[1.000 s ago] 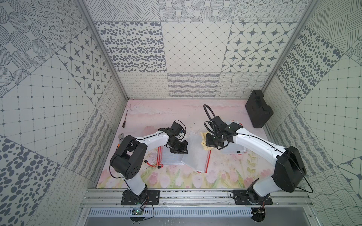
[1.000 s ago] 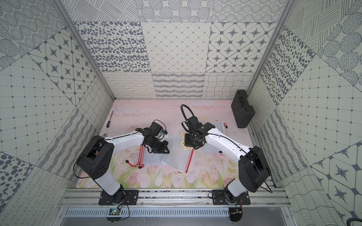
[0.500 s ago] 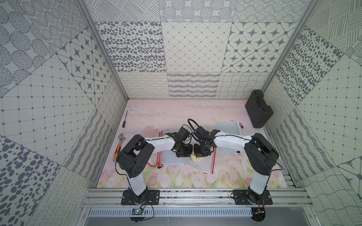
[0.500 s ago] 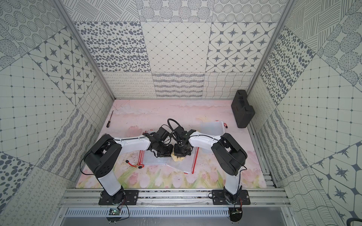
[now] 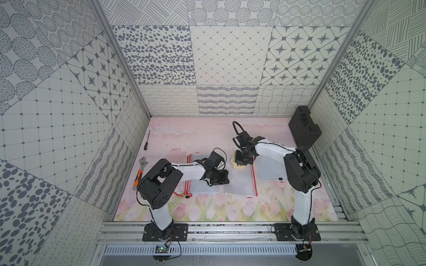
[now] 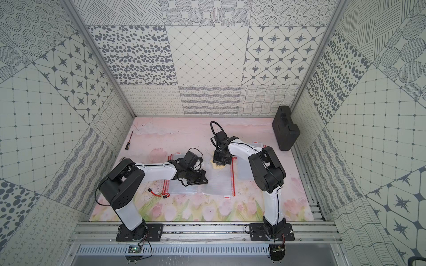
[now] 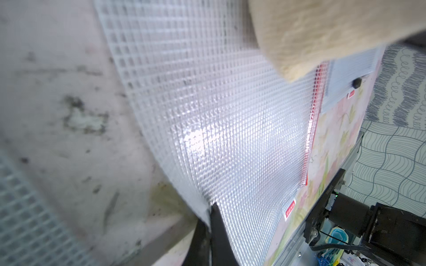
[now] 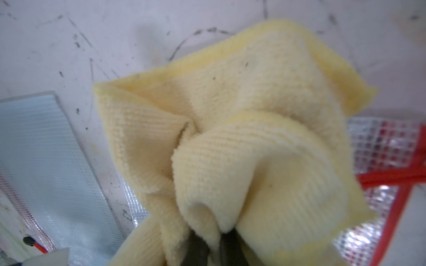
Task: Wipe the document bag
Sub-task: Wipe the dirt from the document bag.
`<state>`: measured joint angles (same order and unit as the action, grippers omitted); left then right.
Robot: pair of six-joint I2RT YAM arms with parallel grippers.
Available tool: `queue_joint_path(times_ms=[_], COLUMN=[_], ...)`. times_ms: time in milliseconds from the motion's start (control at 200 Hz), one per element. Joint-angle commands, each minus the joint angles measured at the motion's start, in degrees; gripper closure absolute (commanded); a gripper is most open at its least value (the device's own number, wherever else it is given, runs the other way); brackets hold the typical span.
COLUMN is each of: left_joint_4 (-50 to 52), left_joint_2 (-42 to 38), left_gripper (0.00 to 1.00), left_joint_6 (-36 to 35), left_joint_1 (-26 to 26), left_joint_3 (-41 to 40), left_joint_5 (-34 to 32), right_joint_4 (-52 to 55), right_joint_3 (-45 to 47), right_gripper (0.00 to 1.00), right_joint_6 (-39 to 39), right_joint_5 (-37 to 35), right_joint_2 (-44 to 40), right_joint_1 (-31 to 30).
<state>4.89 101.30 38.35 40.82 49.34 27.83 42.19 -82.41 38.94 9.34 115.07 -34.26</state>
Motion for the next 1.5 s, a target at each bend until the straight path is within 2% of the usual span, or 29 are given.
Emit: queue_joint_path(times_ms=[0, 140, 235, 460, 625, 710, 785, 1051, 1181, 1351, 1496], left_joint_4=[5.9, 5.83, 6.13, 5.76, 5.9, 6.19, 6.15, 7.33, 7.32, 7.25, 7.07], left_joint_2=[2.23, 2.41, 2.19, 1.97, 1.9, 2.13, 2.46, 4.02, 4.24, 3.84, 3.24], left_gripper=[1.0, 1.0, 1.0, 1.0, 1.0, 1.0, 1.0, 1.0, 1.0, 1.0, 1.0], left_joint_6=[-0.17, -0.56, -0.89, -1.33, -2.16, -2.34, -2.37, -3.1, -3.28, -3.17, -3.02], left_joint_1=[0.23, 0.24, 0.23, 0.25, 0.23, 0.23, 0.24, 0.14, 0.13, 0.12, 0.15], left_joint_3=[-1.92, -2.32, -2.48, -3.35, -3.75, -3.59, -3.52, -3.01, -2.96, -3.11, -3.64], left_joint_5=[-6.31, -6.34, -6.92, -6.61, -6.38, -6.48, -6.64, -7.66, -7.7, -7.57, -7.79], right_joint_4=[2.66, -0.92, -3.1, -2.74, 1.52, 5.38, 5.11, 1.91, -0.07, -0.45, -0.61], right_joint_3=[-3.13, -2.77, -2.42, -4.37, -13.57, -19.0, -18.57, -4.75, -2.42, -8.34, -14.17], right_gripper=[1.0, 1.0, 1.0, 1.0, 1.0, 1.0, 1.0, 1.0, 1.0, 1.0, 1.0], right_joint_6=[-0.21, 2.77, 3.52, 2.84, 0.4, -1.03, -1.39, -0.18, 1.03, 1.51, 2.88], right_joint_5=[-0.6, 3.74, 3.91, 0.76, -1.96, -1.07, -0.92, -1.05, 0.53, 1.63, -1.1], right_joint_2=[2.04, 3.59, 4.46, 7.58, 11.54, 14.08, 13.06, 2.51, 2.22, 7.91, 11.17], right_joint_1=[-5.65, -7.18, -6.42, 1.44, 4.93, 4.68, 3.66, -2.52, -3.46, -1.33, 0.83])
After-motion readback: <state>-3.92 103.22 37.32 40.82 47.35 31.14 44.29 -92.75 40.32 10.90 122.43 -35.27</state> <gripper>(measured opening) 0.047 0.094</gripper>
